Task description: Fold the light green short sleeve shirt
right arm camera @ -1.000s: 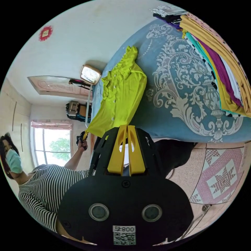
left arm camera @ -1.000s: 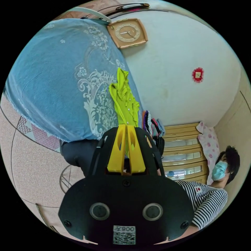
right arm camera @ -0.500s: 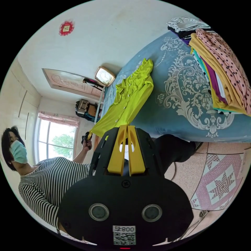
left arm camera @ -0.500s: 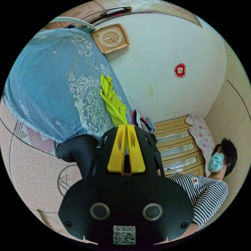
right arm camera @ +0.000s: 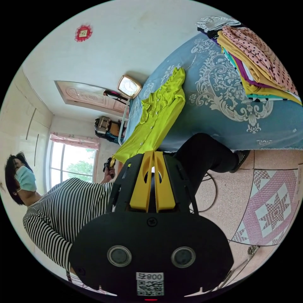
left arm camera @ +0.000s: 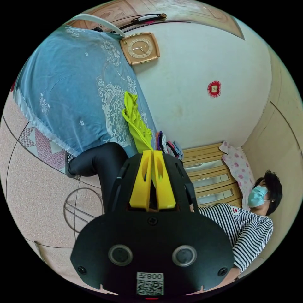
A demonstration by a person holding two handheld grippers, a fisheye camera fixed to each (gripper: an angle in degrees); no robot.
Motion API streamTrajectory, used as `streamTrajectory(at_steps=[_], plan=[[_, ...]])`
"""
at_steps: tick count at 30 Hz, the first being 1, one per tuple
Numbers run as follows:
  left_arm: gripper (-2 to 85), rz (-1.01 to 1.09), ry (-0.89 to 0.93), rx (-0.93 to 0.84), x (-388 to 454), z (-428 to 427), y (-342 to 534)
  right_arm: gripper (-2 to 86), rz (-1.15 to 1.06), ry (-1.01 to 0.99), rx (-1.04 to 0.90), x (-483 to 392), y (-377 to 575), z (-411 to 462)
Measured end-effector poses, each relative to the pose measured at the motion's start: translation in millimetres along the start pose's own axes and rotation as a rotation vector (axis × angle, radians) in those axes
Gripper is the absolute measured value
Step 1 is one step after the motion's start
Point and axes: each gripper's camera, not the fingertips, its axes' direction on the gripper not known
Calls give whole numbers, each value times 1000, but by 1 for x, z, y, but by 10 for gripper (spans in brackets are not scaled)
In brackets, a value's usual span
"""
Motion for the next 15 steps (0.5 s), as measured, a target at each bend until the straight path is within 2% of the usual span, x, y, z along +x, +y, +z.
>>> streamTrajectory(at_steps=[15], plan=[[4, 8, 32, 22, 7, 0, 18, 1, -11, -10, 4, 25, 19, -12]])
